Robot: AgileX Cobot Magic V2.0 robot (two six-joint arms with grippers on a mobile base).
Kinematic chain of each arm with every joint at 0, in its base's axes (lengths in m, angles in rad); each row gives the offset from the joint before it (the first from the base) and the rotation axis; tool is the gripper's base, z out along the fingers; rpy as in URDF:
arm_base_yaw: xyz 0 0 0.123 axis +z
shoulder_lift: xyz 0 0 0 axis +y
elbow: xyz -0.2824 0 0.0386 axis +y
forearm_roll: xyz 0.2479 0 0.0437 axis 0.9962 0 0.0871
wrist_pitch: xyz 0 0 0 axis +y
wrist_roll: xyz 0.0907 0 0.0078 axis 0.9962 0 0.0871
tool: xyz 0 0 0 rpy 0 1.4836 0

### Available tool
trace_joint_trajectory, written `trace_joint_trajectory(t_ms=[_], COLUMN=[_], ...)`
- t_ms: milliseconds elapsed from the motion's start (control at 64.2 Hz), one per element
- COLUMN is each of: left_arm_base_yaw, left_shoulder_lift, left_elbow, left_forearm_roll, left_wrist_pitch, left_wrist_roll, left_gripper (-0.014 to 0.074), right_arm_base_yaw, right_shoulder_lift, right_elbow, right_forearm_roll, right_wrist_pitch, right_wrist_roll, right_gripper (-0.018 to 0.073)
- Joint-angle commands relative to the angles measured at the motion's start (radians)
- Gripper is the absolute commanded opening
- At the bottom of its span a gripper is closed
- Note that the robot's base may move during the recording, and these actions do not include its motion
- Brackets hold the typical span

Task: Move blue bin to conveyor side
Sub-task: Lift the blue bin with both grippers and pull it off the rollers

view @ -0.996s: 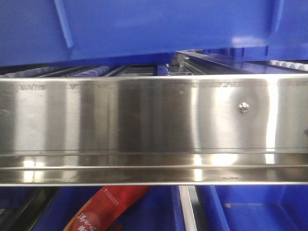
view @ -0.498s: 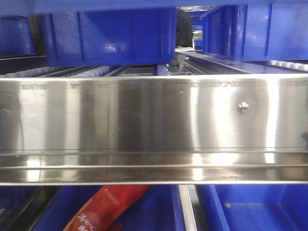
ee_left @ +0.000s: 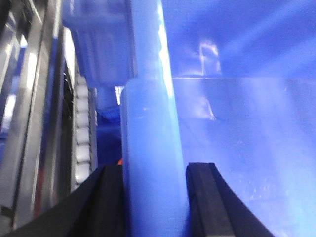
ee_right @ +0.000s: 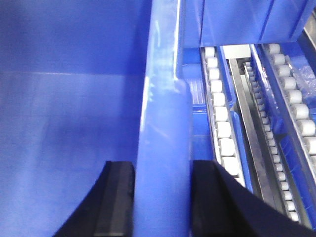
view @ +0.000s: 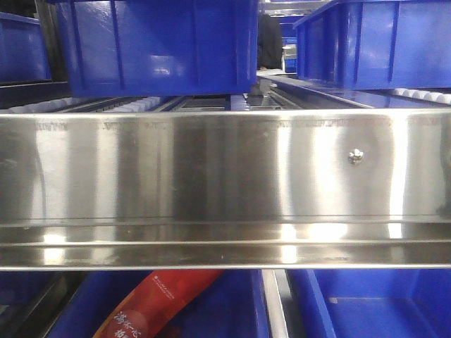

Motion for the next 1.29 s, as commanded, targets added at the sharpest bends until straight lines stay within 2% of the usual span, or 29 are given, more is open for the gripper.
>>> trace_joint_trajectory(t_ms=[0, 218, 1277], left_arm_base_yaw=[-0.001, -0.001, -0.001], left_shoulder_lift=[-0.06, -0.142, -0.15], left_elbow=[0.015, 0.107, 0.108], left_forearm_roll=[0.01, 0.019, 0.019], left_wrist_pitch=[-0.082, -0.082, -0.082], left_wrist_roll=[0.013, 0.013, 0.013], left_gripper=[-0.0019, -0.0019, -0.0019], right_arm_base_yaw=[-0.002, -0.002, -0.002], right_shoulder_lift=[-0.031, -0.031, -0.031], right_elbow=[-0.011, -0.011, -0.011], right_forearm_roll=[-0.043, -0.043, -0.043], right_wrist_pitch=[-0.085, -0.088, -0.088], right_wrist_roll=[-0.015, -0.015, -0.015], right_gripper=[-0.0088, -0.0088, -0.0088])
